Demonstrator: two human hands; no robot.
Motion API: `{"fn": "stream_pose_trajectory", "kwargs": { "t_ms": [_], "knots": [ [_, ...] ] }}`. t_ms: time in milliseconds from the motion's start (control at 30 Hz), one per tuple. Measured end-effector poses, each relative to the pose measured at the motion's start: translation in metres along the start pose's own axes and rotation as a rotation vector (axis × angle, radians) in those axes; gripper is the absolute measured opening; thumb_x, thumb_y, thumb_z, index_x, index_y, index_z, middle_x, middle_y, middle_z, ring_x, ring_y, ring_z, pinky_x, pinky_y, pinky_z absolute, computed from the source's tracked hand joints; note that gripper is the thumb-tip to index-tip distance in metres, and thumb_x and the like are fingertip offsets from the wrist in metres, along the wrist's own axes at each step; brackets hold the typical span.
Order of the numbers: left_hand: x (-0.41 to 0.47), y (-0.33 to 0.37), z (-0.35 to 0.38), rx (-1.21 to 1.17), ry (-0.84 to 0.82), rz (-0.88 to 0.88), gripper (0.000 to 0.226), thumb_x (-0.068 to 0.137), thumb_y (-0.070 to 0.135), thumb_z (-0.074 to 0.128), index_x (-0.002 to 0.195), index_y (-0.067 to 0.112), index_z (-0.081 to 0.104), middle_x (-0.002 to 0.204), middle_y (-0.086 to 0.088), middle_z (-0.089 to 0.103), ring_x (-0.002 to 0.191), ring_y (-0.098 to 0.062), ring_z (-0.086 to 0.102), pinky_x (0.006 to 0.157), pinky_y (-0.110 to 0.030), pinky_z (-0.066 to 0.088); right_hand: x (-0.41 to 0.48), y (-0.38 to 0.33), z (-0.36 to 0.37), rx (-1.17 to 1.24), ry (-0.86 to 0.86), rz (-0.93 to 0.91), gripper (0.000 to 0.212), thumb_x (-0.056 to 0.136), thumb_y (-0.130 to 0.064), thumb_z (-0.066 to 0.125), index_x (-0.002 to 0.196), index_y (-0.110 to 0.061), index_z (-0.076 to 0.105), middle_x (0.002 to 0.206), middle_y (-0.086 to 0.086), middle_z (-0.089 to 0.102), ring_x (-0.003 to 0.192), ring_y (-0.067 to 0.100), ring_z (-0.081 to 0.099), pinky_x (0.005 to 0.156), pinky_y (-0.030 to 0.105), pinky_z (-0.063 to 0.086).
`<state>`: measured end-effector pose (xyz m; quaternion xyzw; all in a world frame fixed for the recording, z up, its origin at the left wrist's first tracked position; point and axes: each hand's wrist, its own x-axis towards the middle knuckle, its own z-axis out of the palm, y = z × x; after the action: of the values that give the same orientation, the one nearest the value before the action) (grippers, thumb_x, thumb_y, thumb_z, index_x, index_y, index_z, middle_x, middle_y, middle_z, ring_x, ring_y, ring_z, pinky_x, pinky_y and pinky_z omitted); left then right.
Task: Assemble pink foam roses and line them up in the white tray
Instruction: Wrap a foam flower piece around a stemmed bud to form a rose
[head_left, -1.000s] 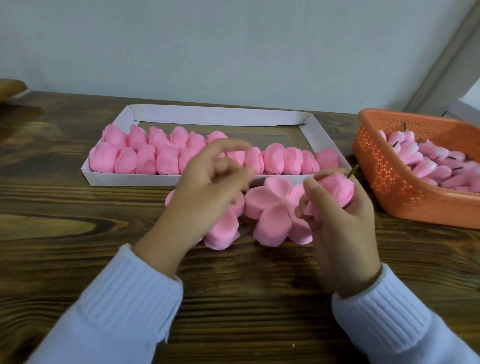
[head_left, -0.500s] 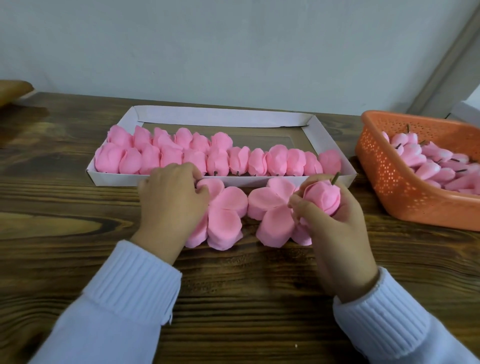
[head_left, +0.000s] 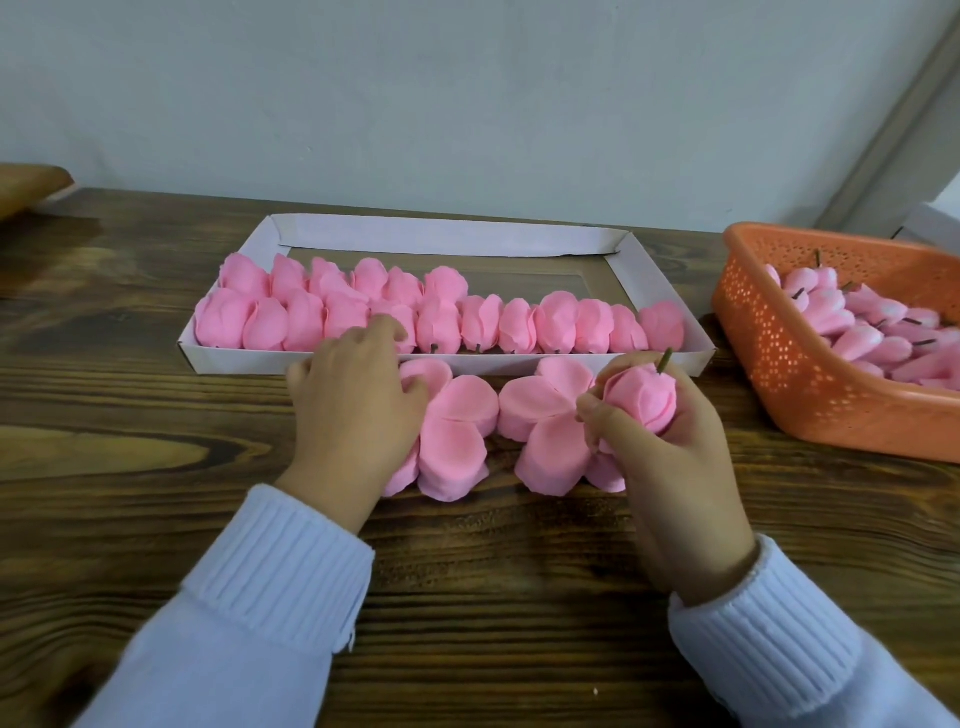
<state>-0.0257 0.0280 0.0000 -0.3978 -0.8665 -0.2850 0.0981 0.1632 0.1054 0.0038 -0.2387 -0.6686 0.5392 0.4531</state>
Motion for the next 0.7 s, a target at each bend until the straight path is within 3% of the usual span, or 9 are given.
{"fn": "stream_pose_trajectory", "kwargs": {
  "t_ms": [167,400,700],
  "knots": [
    [-0.0004,-0.0009,0.0021,0.022,0.009,-0.004,0.007,0.086,0.025,0.062,0.093,0.024,0.065,0.092,0.005,0.060,0.088,-0.017,0.045,0.078,-0.035,0.021,-0.0001,0.0007,-0.0005,-0.002,0.000,0.008,0.011,0.073,-0.019,0.067,0.076,-0.029,0.063,0.070,-0.009,0.061,0.067,0.008,0.057,0.060,0.021,0.047],
    [-0.0001,-0.0004,0.0026,0.037,-0.003,-0.042,0.010,0.087,0.027,0.060,0.095,0.026,0.065,0.095,0.006,0.062,0.097,-0.020,0.052,0.080,-0.036,0.019,-0.0004,-0.0007,-0.0003,-0.005,-0.002,0.014,0.012,0.073,-0.017,0.066,0.075,-0.028,0.063,0.069,-0.008,0.060,0.066,0.008,0.057,0.060,0.021,0.047],
    [-0.0005,0.0003,0.0045,0.064,-0.002,-0.047,0.008,0.089,0.026,0.058,0.089,0.027,0.066,0.091,0.009,0.061,0.087,-0.014,0.044,0.079,-0.036,0.015,-0.0009,-0.0011,0.0006,0.003,0.000,0.024,0.015,0.073,-0.015,0.067,0.075,-0.030,0.064,0.068,-0.008,0.061,0.066,0.007,0.058,0.060,0.020,0.047]
  ]
}}
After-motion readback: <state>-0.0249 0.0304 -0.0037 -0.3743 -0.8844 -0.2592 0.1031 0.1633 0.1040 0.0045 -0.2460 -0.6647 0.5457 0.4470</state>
